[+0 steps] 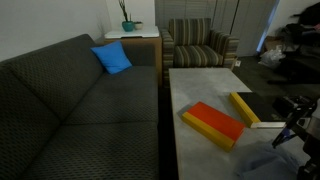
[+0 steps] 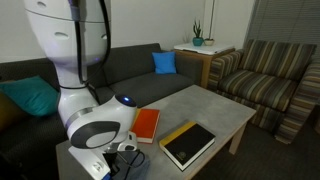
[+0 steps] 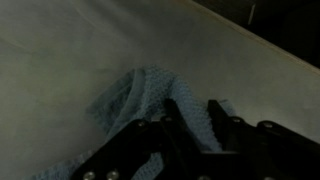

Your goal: Unfold the towel

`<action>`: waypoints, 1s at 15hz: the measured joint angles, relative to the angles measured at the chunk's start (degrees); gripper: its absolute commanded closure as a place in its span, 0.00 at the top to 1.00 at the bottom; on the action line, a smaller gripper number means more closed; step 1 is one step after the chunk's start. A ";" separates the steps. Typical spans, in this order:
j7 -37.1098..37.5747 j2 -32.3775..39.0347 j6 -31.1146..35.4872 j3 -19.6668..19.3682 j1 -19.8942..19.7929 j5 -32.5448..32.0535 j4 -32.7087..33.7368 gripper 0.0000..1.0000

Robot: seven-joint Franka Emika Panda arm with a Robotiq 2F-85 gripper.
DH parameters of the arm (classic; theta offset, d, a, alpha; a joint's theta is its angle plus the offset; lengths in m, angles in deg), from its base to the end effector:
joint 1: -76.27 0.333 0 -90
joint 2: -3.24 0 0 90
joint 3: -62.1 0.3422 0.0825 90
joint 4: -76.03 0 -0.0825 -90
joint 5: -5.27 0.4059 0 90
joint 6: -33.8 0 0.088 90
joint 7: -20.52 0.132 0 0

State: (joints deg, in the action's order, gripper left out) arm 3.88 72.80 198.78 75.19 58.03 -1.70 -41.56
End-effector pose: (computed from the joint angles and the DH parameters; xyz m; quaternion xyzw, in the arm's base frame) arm 0.4325 0.0157 -0.1764 -0.9728 -0.1062 0.1477 0.1437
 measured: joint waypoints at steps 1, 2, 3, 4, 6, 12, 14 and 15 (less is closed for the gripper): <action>0.81 -0.20 1.08 -0.04 0.59 0.02 0.28 0.02; 1.78 -0.42 2.54 -0.05 1.19 0.07 0.45 0.01; 2.94 -0.72 4.32 -0.07 1.87 0.18 0.53 0.00; 4.27 -1.26 6.29 -0.17 2.69 0.38 0.51 0.00; 7.24 -2.89 10.01 -0.64 4.84 1.21 0.38 0.02; 17.62 -10.65 19.20 -4.39 13.82 7.54 -0.58 0.02; 21.33 -13.29 20.55 -6.77 17.58 10.40 -0.66 0.02; 23.10 -14.46 20.98 -8.17 19.55 11.93 -0.70 0.02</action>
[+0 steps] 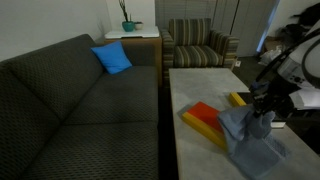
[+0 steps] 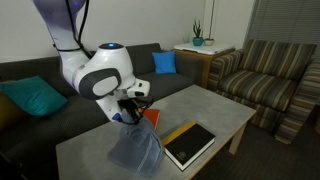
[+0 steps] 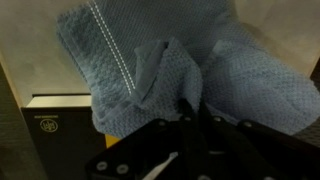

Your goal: Unfold the towel

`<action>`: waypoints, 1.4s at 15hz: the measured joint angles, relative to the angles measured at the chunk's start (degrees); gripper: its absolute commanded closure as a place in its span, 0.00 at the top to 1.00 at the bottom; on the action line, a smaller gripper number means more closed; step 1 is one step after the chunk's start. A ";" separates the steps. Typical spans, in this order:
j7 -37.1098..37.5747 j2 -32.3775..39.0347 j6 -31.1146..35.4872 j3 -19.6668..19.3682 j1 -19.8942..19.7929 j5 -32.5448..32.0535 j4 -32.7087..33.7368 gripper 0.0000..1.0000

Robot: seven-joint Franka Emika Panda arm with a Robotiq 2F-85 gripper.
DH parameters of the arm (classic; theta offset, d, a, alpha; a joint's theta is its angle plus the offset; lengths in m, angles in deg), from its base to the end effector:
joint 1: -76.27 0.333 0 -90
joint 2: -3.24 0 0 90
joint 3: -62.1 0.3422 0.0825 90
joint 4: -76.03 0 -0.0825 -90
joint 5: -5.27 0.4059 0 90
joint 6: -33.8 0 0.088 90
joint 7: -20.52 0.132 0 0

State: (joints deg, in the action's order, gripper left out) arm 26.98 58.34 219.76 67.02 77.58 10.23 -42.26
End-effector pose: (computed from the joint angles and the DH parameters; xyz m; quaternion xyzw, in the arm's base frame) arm 0.5687 0.0587 -0.0410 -0.9912 0.0673 -0.1049 0.0451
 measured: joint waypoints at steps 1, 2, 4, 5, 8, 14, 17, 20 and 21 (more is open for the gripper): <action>1.70 -1.10 0.51 -1.51 2.04 1.51 -0.05 0.02; 3.30 -2.19 1.07 -2.99 4.03 2.99 -0.10 0.02; 6.06 -4.18 2.81 -6.14 8.11 6.00 -0.29 0.02; 7.11 -5.14 4.18 -8.02 10.34 7.50 -0.43 0.02; 8.60 -8.02 9.55 -15.45 19.23 13.51 -1.64 0.02; 7.45 -14.14 12.17 -28.88 34.77 22.77 -0.92 0.02; 7.59 -15.60 11.80 -29.52 36.10 22.63 -0.45 0.02; 8.81 -15.19 11.58 -19.02 28.47 17.65 -2.00 0.02; 10.50 -14.58 11.58 -14.45 24.81 14.03 -2.72 0.02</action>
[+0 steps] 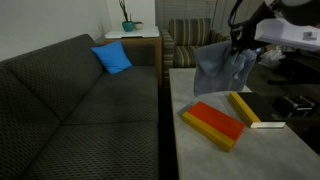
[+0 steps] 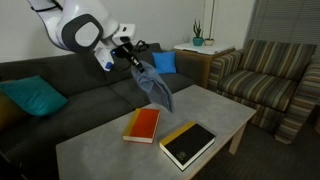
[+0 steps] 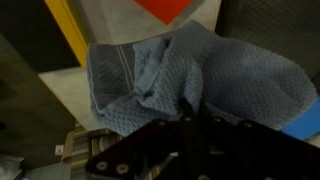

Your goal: Unfold the towel

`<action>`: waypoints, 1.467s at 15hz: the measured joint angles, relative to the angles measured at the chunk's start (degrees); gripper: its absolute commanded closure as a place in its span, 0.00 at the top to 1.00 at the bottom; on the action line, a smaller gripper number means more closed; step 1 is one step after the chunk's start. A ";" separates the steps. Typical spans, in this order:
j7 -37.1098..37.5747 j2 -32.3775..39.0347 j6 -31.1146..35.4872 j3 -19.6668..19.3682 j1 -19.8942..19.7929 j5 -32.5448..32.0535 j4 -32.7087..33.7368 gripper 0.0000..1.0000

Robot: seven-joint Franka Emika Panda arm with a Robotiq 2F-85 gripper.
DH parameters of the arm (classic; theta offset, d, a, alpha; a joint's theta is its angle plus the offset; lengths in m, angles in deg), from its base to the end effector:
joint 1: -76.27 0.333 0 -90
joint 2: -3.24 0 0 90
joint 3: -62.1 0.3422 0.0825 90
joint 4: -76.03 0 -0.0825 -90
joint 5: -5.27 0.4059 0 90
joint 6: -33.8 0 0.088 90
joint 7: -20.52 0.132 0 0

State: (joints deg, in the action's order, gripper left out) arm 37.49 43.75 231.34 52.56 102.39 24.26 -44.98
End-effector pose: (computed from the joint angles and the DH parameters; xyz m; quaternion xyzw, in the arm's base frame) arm 0.6217 0.1465 0.1335 -0.9380 0.1328 -0.3162 0.0511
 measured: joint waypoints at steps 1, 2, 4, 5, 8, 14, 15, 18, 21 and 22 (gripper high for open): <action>1.47 1.02 0.08 4.79 -4.07 -3.97 -0.76 0.02; 2.16 2.10 0.10 9.45 -8.24 -7.66 -1.46 0.02; 2.53 3.90 -0.39 17.81 -16.60 -14.89 -2.92 0.02; 2.71 4.36 -1.29 21.61 -20.81 -18.54 -3.78 0.02; 3.48 5.17 -6.31 32.96 -33.73 -28.68 -5.97 0.02; -4.40 8.99 -22.54 56.41 -56.53 -24.90 -8.10 0.02; -5.47 8.94 -25.71 57.92 -58.47 -21.47 -8.07 0.02; -6.12 5.91 -31.50 56.53 -58.91 -13.15 -7.99 0.02; -6.12 0.60 -38.60 51.65 -55.46 -7.57 -7.77 0.02; -6.15 -0.95 -41.86 49.12 -53.48 -6.38 -7.33 0.02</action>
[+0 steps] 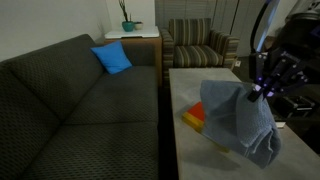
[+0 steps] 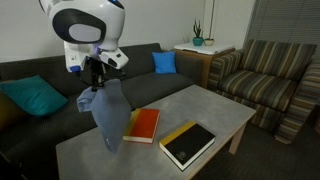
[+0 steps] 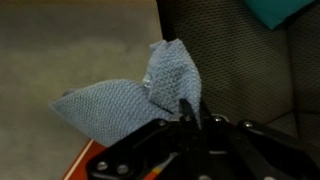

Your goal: Unfold the towel

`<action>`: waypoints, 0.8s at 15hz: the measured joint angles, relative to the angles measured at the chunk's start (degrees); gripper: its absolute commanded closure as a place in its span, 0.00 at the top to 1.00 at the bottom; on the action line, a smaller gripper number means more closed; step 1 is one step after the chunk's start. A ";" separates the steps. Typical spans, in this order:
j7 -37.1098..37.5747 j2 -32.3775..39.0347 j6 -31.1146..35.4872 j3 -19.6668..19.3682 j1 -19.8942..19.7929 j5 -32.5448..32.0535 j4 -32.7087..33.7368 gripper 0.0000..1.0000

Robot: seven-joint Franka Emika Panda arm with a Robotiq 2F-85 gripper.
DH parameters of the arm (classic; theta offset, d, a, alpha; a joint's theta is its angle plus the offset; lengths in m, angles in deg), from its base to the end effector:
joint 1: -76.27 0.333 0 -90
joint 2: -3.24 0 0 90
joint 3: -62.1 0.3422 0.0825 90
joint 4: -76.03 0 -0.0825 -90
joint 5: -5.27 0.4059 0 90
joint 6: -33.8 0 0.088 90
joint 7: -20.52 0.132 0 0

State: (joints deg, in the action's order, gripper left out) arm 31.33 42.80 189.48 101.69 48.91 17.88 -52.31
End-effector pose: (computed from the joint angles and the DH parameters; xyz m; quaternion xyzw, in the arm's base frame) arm 0.5290 0.1451 0.1009 -0.9573 0.1379 0.0983 0.2344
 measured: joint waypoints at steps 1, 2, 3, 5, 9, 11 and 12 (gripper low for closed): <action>-0.63 -0.98 -3.55 -2.66 2.05 1.04 0.79 0.02; -2.30 -1.28 -7.50 -5.07 3.79 2.21 1.93 0.02; -4.48 -1.23 -11.39 -7.38 5.35 3.50 3.15 0.02; -9.12 -1.07 -17.11 -11.35 8.20 6.00 4.99 0.02; -16.14 -1.02 -23.42 -16.23 13.30 9.42 7.57 0.02; -17.88 -0.99 -25.94 -18.52 15.79 9.31 9.04 0.02; -18.22 -0.94 -26.71 -20.12 17.30 8.89 9.79 0.02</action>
State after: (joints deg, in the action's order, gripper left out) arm 13.11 41.86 162.78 81.57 66.21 26.77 -42.52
